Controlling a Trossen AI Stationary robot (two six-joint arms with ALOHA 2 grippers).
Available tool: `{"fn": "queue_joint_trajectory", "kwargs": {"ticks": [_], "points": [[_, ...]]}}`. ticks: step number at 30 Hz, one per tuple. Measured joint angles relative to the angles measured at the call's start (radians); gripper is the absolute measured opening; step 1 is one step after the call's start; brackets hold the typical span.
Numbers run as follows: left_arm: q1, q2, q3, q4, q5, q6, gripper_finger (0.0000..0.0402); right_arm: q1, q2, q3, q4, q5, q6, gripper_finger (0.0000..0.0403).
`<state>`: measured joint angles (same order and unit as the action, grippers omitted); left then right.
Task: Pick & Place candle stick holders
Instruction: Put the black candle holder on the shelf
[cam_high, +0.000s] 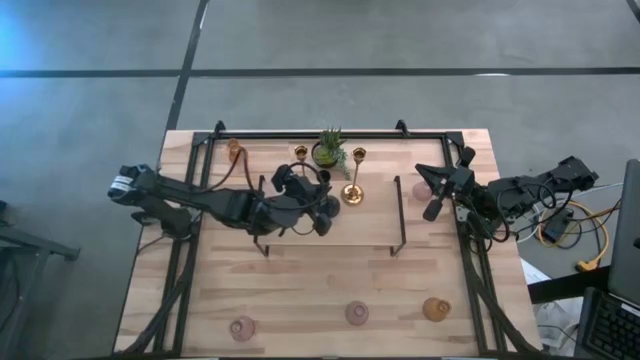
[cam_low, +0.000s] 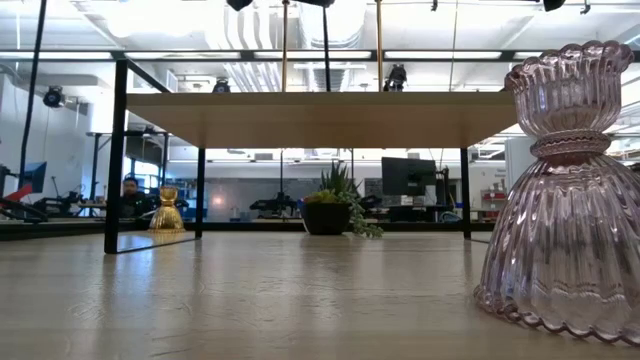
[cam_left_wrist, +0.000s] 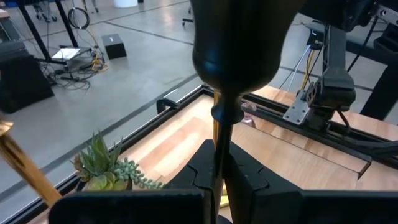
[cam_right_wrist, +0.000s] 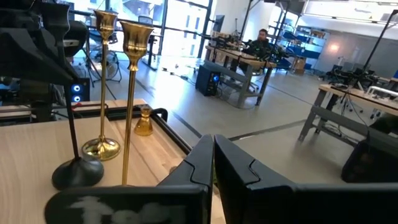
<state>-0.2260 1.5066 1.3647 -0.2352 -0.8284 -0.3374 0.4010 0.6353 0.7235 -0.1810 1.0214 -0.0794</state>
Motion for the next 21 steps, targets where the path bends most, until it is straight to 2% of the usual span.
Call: {"fn": "queue_joint_trajectory", "kwargs": {"ticks": [21], "points": [[0.019,0.008,-0.008,-0.002,0.000,-0.013,0.0026,0.000,0.000,0.000,-0.001,0.000,0.000,0.0008]]}}
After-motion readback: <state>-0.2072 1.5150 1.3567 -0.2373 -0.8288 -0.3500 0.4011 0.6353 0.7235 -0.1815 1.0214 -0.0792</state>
